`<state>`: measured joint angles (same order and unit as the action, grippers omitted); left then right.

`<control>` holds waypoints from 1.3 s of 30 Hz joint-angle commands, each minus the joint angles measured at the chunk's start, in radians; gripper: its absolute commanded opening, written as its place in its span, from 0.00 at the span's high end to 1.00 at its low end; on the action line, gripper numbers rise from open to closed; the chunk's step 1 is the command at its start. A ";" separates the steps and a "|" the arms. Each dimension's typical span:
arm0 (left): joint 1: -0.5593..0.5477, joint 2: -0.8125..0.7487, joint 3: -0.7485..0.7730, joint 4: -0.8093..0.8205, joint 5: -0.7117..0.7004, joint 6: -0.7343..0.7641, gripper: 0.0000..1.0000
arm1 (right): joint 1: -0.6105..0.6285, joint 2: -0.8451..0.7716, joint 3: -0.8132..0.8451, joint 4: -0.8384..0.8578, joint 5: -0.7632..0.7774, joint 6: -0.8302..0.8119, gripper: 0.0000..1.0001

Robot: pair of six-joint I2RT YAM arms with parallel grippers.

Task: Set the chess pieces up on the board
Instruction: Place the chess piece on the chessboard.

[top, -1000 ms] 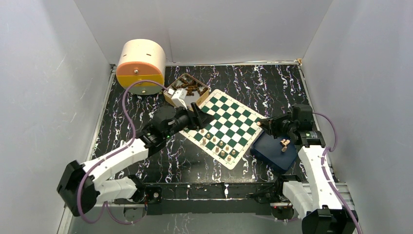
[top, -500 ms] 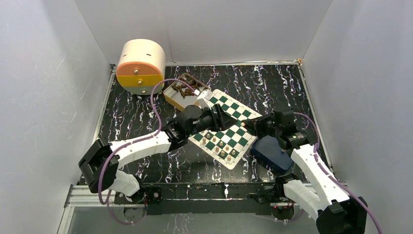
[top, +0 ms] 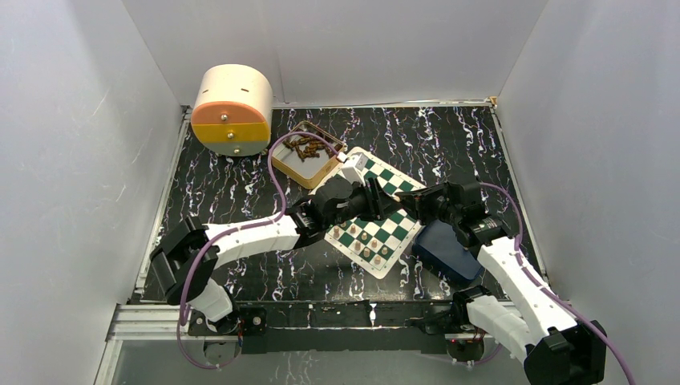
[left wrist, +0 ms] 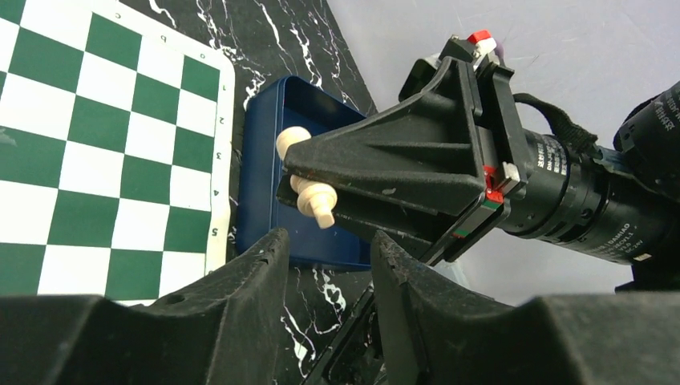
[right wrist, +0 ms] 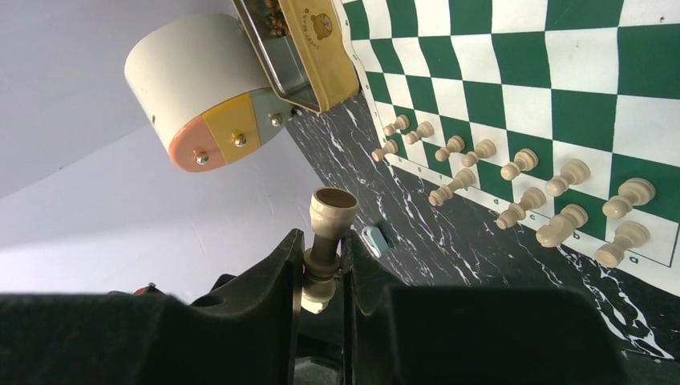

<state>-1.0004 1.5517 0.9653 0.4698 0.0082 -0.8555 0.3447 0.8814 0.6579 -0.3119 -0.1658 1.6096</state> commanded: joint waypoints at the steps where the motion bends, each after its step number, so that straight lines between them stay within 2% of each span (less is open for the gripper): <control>1: -0.007 -0.003 0.055 0.025 -0.064 0.039 0.62 | 0.018 -0.015 0.006 0.041 0.028 0.017 0.84; 12: -0.007 0.008 0.056 0.029 -0.079 0.053 0.79 | 0.049 -0.007 0.013 0.047 0.048 0.001 0.83; 18: -0.007 -0.006 0.047 0.033 -0.081 0.076 1.00 | 0.078 -0.007 0.027 0.018 0.066 -0.050 0.80; 23: -0.007 -0.022 0.033 0.033 -0.085 0.095 1.00 | 0.095 -0.036 0.001 0.031 0.070 -0.063 0.75; 33: -0.007 -0.088 0.019 -0.052 -0.049 0.194 1.00 | 0.097 -0.104 -0.013 -0.031 0.104 -0.143 0.48; 39: -0.007 -0.172 0.057 -0.280 -0.024 0.294 1.00 | 0.097 -0.170 0.003 -0.083 0.123 -0.260 0.31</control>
<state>-1.0039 1.4834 0.9821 0.3485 -0.0341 -0.6636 0.4389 0.7532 0.6449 -0.3607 -0.0727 1.4494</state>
